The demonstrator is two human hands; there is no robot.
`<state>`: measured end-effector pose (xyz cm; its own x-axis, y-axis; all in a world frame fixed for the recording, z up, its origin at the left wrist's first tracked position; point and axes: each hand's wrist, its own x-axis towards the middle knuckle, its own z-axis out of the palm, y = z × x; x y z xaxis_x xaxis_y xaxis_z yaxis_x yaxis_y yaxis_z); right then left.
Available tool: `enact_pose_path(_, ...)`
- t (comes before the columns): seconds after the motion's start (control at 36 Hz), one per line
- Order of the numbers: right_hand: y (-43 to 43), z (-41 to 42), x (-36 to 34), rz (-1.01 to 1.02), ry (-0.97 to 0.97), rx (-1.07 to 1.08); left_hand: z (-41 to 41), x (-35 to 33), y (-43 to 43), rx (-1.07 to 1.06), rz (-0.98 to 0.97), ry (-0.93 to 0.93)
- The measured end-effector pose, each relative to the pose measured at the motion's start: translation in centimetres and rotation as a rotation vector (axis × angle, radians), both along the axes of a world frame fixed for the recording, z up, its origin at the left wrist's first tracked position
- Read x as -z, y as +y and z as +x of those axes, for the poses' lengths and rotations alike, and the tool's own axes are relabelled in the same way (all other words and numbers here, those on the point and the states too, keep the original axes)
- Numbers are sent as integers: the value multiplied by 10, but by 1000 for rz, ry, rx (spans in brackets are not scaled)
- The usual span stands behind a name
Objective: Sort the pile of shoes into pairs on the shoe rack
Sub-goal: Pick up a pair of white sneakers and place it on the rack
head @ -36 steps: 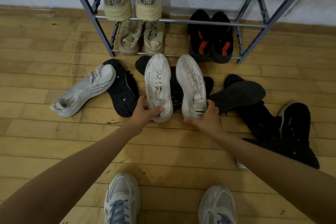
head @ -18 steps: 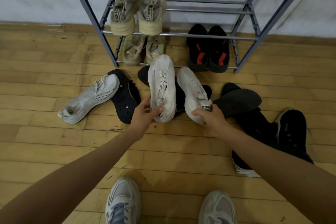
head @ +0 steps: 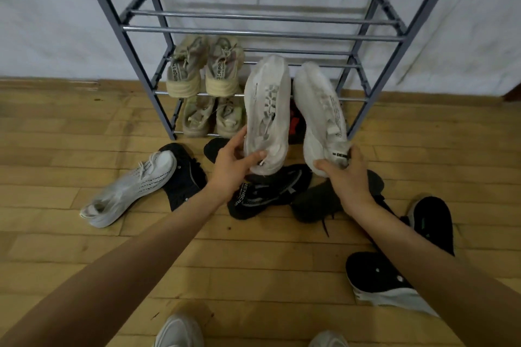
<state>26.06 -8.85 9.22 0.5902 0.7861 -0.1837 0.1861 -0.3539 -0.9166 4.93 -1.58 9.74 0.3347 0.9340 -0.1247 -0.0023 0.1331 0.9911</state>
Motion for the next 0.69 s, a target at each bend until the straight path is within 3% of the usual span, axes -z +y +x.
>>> enact_pose_path(0.36, 137, 59, -44, -46, -275, -10, 79, -32, 128, -14, -9, 73)
enact_pose_path(0.69, 183, 89, -38, -113, -310, 35, 139, -33, 171, -32, -153, 34)
